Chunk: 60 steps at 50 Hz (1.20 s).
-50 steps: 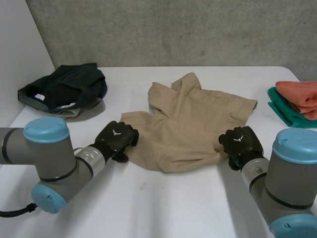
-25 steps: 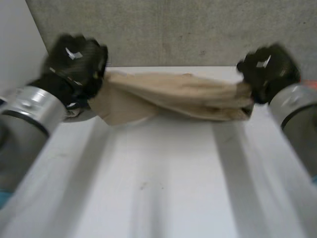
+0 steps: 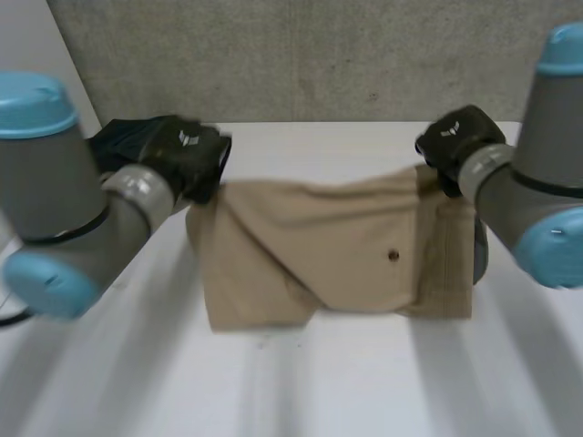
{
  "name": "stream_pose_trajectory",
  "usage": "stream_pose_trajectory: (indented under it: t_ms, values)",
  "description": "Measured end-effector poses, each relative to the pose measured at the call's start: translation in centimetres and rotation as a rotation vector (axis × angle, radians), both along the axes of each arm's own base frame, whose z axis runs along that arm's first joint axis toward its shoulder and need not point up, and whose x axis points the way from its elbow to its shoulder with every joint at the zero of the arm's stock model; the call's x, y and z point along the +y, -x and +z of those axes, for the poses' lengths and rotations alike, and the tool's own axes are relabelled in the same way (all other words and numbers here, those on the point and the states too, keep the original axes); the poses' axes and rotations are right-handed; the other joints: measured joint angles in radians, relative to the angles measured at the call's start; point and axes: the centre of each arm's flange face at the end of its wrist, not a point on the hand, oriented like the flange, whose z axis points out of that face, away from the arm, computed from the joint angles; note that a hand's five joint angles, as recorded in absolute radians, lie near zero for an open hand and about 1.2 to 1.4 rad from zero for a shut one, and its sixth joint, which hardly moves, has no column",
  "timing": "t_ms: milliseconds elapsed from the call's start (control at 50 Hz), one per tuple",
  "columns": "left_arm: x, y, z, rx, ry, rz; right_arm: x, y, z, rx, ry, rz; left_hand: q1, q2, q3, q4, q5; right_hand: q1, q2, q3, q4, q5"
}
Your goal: Fold the laundry.
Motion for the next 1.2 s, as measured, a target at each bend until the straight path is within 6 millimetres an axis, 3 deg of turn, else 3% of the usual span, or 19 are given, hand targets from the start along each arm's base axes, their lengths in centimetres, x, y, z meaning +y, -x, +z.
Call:
stream_pose_trajectory:
  t_ms: [40,120,140,160,220,280,340,380,420,440,560,620,680,720,800,940,1000,1120,1200]
  values:
    - [-1.3,0.6,0.7,0.022,0.071,0.002,-1.0,-0.5,0.2,-0.028,0.058,0.0,0.0,0.0,0.0,0.0,0.0,0.0,0.0,0.0,0.0,0.0]
    - [-4.6,2.3,5.7,0.144,0.418,0.018,-4.5,-2.1,3.7,-0.187,0.392,0.005,0.0,0.0,0.0,0.002,0.0,0.0,0.0,0.0,0.001,0.0]
    - [-4.7,2.4,6.1,0.154,0.442,0.019,-4.6,-2.2,4.1,-0.199,0.416,0.006,0.0,0.0,0.0,0.002,0.0,0.0,0.0,0.0,0.001,0.0]
    - [-4.9,2.7,8.4,0.209,0.565,0.026,-5.1,-2.5,6.2,-0.26,0.548,0.012,0.0,0.0,0.0,0.002,0.0,0.0,0.0,0.0,0.002,0.0]
    - [-4.3,2.9,11.8,0.293,0.729,0.036,-5.2,-2.7,9.9,-0.355,0.756,0.027,0.0,0.0,0.0,0.002,-0.001,0.0,0.0,0.0,0.003,0.0]
    - [-3.2,2.6,13.7,0.341,0.808,0.047,-4.8,-2.8,12.2,-0.413,0.876,0.047,0.0,0.0,0.0,0.002,0.007,0.0,0.0,0.0,0.003,0.0]
    - [-2.4,2.3,13.9,0.351,0.815,0.055,-4.6,-2.9,13.0,-0.437,0.91,0.065,0.0,0.0,0.0,0.002,0.007,0.0,0.0,0.0,0.003,0.0]
    - [-2.0,2.1,12.6,0.327,0.77,0.059,-4.6,-3.1,12.0,-0.433,0.847,0.085,0.0,0.0,0.0,0.002,0.007,0.0,0.0,0.0,0.003,0.003]
    - [-2.0,2.1,12.6,0.327,0.77,0.059,-4.6,-3.1,12.0,-0.433,0.847,0.085,0.0,0.0,0.0,0.002,0.007,0.0,0.0,0.0,0.003,0.003]
    - [-1.3,1.9,9.5,0.274,0.672,0.059,-4.7,-3.3,9.2,-0.411,0.697,0.108,0.0,0.0,0.0,0.002,0.007,0.0,0.0,0.0,0.003,0.004]
    - [1.1,1.8,1.1,0.133,0.417,0.028,-4.4,-3.3,1.8,-0.325,0.381,0.113,0.0,0.0,0.0,0.002,0.007,0.0,0.0,0.0,0.003,0.004]
    - [3.3,1.8,-4.9,0.031,0.237,-0.007,-3.5,-3.0,-4.2,-0.243,0.176,0.103,0.0,0.0,0.0,0.002,0.007,0.0,0.0,0.0,0.003,0.004]
    - [5.6,1.7,-9.1,-0.051,0.099,-0.031,-2.5,-2.4,-8.4,-0.179,0.046,0.093,0.0,0.0,0.0,0.002,0.007,0.0,0.0,0.0,0.003,0.004]
    - [6.8,1.5,-10.7,-0.092,0.037,-0.037,-1.8,-2.0,-10.2,-0.146,-0.01,0.086,-0.001,-0.006,-0.006,-0.002,0.006,0.0,0.0,0.0,0.003,0.004]
    - [8.6,1.0,-10.9,-0.137,-0.025,-0.032,-0.7,-1.2,-12.0,-0.108,-0.074,0.079,-0.202,-0.229,-0.213,-0.22,-0.183,0.0,0.0,0.0,0.003,0.004]
    - [10.6,-0.4,-7.8,-0.167,-0.076,-0.024,1.7,0.0,-12.0,-0.091,-0.121,0.093,-0.713,-0.734,-0.727,-0.743,-0.71,0.0,0.0,0.0,0.003,0.004]
    - [10.9,-0.8,-6.5,-0.168,-0.083,-0.027,2.7,0.3,-11.9,-0.093,-0.139,0.115,-0.731,-0.772,-0.765,-0.784,-0.751,0.0,0.0,0.0,0.003,0.004]
    - [9.7,-1.5,-4.6,-0.126,-0.08,-0.021,4.6,0.7,-12.5,-0.096,-0.189,0.16,-0.731,-0.78,-0.773,-0.792,-0.758,0.0,0.0,0.003,0.003,0.004]
    - [7.7,-1.9,-4.2,-0.05,-0.113,-0.012,5.3,1.0,-12.9,-0.095,-0.213,0.17,-0.729,-0.778,-0.77,-0.79,-0.749,0.0,0.0,0.003,0.003,0.004]
